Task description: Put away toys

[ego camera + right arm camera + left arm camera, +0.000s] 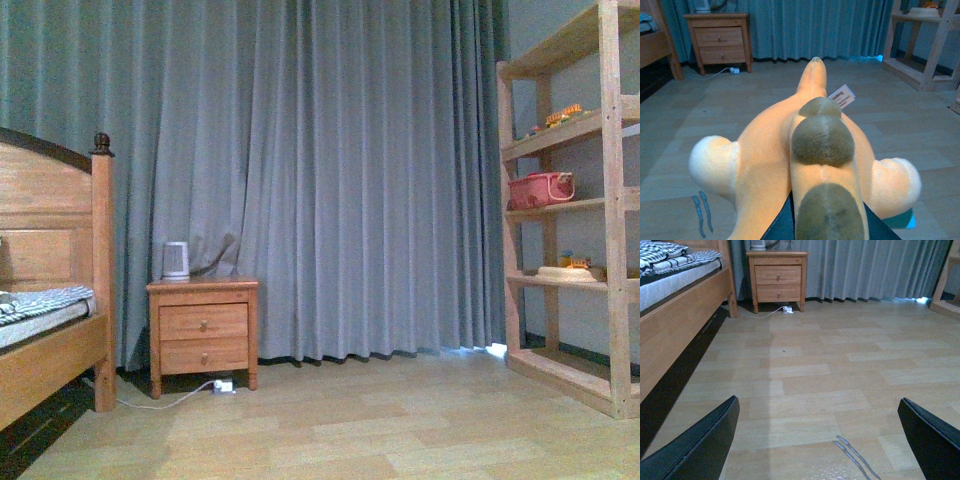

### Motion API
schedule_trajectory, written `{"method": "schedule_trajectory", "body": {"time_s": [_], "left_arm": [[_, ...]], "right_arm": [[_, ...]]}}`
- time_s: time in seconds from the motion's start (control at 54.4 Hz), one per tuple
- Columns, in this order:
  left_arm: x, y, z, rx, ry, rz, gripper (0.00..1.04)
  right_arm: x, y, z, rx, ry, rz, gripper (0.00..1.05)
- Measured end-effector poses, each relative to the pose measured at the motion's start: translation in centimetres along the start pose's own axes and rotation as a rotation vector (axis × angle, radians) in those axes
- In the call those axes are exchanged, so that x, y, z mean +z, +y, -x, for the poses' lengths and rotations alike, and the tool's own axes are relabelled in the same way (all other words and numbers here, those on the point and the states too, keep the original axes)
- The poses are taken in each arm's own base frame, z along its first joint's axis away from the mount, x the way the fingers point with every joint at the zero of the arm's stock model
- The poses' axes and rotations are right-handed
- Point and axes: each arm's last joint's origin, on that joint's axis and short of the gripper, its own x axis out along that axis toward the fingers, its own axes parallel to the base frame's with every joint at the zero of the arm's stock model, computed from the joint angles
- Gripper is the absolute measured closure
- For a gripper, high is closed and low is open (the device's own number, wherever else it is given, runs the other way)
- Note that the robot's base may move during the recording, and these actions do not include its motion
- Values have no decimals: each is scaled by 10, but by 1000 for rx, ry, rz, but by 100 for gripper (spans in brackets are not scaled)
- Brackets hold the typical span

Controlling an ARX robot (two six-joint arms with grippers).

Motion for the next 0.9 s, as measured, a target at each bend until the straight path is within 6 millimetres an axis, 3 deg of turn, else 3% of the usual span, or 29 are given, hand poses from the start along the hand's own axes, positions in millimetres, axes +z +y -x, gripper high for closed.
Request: {"method": "schedule_trajectory", "body": {"time_s": [0.901], "left_arm": [[0, 0, 0, -1, 0, 0, 6]], "right_arm": [[0, 0, 0, -7, 0, 0, 98]]}}
